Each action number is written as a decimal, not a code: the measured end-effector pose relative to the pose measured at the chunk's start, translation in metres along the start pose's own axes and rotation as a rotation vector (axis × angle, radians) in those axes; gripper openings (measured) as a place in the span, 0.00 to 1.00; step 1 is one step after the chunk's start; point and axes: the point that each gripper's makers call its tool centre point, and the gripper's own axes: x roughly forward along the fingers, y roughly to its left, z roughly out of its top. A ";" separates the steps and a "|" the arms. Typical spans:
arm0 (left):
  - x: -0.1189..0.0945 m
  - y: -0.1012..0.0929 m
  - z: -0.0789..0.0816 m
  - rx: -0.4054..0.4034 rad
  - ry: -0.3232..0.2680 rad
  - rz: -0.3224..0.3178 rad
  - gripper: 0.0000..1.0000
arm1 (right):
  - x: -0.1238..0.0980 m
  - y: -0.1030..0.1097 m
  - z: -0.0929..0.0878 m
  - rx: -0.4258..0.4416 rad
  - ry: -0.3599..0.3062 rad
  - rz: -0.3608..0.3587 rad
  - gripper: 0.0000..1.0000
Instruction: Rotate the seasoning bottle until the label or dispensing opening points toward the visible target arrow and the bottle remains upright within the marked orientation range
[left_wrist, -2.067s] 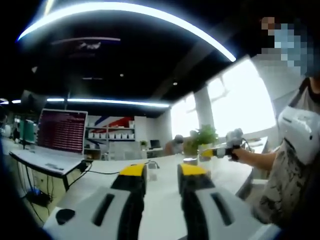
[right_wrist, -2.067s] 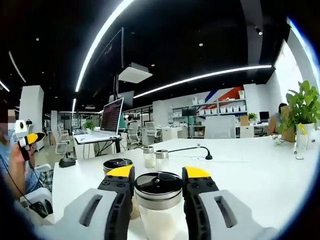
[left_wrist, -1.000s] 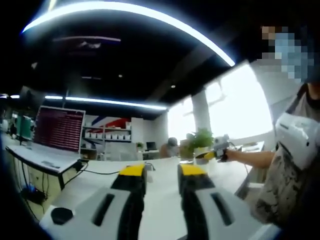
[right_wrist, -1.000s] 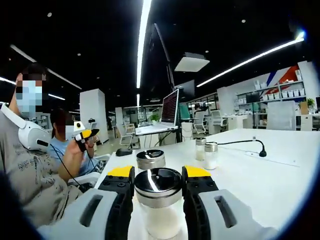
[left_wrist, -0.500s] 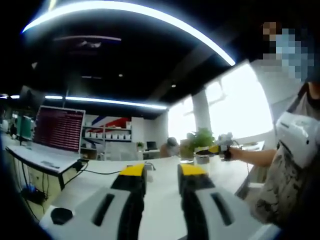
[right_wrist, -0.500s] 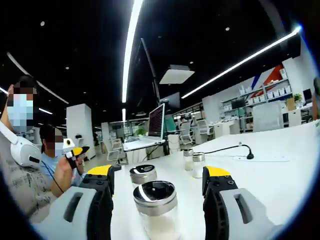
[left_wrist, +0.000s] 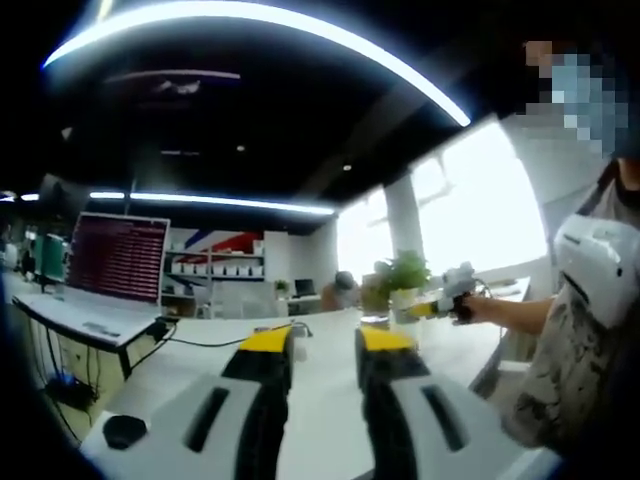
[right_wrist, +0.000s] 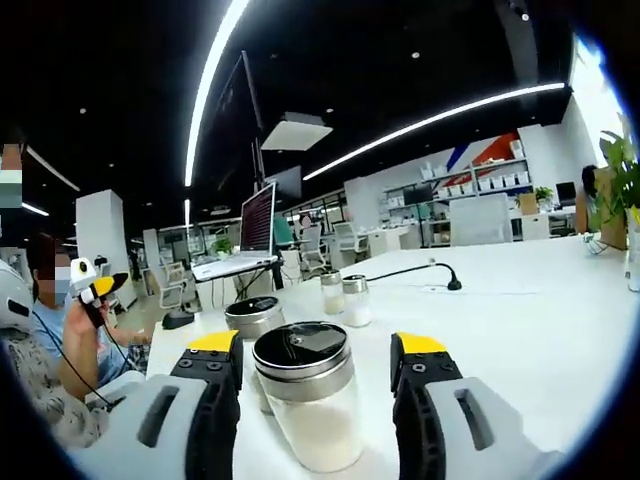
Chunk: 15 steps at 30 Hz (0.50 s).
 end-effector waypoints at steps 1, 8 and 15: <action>0.001 0.000 -0.001 -0.001 0.002 -0.002 0.26 | 0.001 0.000 0.000 -0.018 0.000 -0.004 0.56; 0.000 0.003 -0.003 -0.005 0.008 0.001 0.26 | 0.003 -0.001 0.000 -0.065 -0.010 -0.012 0.46; -0.005 0.008 -0.002 -0.009 -0.002 0.020 0.26 | 0.003 0.003 0.000 -0.082 -0.005 0.020 0.41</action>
